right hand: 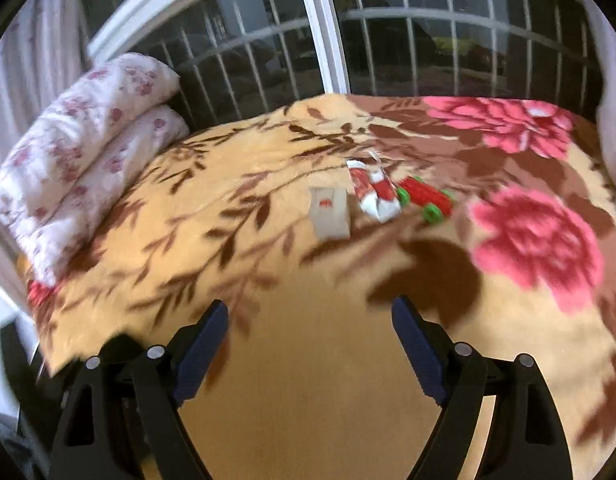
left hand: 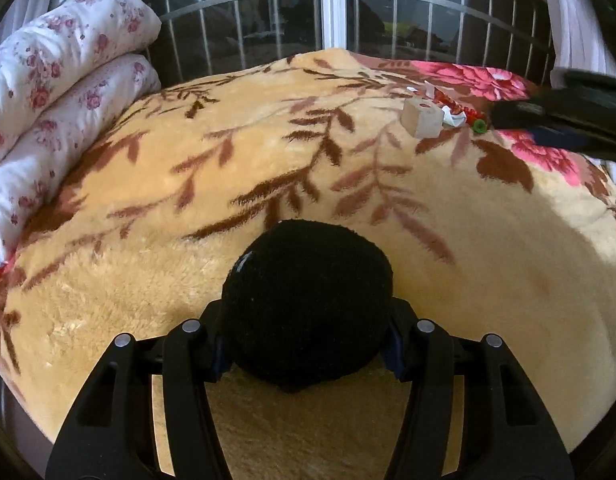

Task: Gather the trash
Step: 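Grasp the black round pad with left while right grasps the wooden block, then carry black pad and wooden block over the orange bucket and release both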

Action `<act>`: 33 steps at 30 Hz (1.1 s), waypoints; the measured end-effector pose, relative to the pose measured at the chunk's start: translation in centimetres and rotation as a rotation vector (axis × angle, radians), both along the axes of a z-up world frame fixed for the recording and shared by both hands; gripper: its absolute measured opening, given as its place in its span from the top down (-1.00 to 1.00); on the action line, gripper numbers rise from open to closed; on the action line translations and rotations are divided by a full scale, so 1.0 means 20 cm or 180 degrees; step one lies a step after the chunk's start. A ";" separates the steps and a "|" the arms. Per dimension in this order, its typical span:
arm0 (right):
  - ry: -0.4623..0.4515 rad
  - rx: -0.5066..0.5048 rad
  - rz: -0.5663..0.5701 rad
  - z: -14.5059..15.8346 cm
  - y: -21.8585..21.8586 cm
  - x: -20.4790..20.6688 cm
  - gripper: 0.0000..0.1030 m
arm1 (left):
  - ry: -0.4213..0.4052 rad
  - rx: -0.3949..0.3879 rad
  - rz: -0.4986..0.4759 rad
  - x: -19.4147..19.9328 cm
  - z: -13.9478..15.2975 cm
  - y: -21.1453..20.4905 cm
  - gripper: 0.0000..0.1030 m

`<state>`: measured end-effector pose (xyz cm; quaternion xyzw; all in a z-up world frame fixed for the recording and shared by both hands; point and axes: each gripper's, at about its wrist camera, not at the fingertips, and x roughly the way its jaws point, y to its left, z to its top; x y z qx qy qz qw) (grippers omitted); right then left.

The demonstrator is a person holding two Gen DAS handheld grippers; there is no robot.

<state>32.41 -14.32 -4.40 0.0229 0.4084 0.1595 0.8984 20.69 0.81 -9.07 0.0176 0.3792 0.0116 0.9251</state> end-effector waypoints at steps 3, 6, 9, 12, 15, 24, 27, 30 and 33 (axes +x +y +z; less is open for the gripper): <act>0.0036 -0.0145 -0.0084 -0.09 0.08 0.20 -0.42 | -0.0025 -0.0063 0.0000 0.00 0.00 0.02 -0.09; 0.0116 -0.0166 -0.0158 -0.14 0.11 0.30 -0.34 | -0.0072 -0.0027 -0.0012 0.00 -0.01 0.01 -0.09; 0.0110 -0.0145 -0.0223 -0.16 0.13 0.39 -0.33 | -0.0102 -0.0001 -0.0021 0.00 -0.01 0.00 -0.09; 0.0177 -0.0229 -0.0228 -0.19 0.17 0.47 -0.29 | -0.0099 -0.0021 -0.0020 0.00 -0.02 0.00 -0.09; 0.0295 -0.0291 -0.0282 -0.25 0.19 0.55 -0.06 | -0.0099 -0.0032 -0.0022 0.01 -0.02 0.00 -0.09; 0.0062 -0.0288 -0.0301 -0.16 0.15 0.39 0.34 | -0.0094 -0.0044 -0.0006 0.01 -0.01 0.01 -0.09; -0.0009 -0.0192 -0.0188 -0.08 0.11 0.23 0.34 | -0.0083 -0.0027 0.0020 0.01 -0.01 0.00 -0.09; -0.0094 -0.0211 -0.0076 -0.03 0.09 0.07 0.34 | -0.0055 -0.0009 0.0045 0.00 0.00 0.00 -0.08; -0.0162 -0.0198 0.0061 0.02 0.05 -0.17 0.33 | -0.0028 -0.0013 0.0063 -0.03 0.03 0.00 -0.07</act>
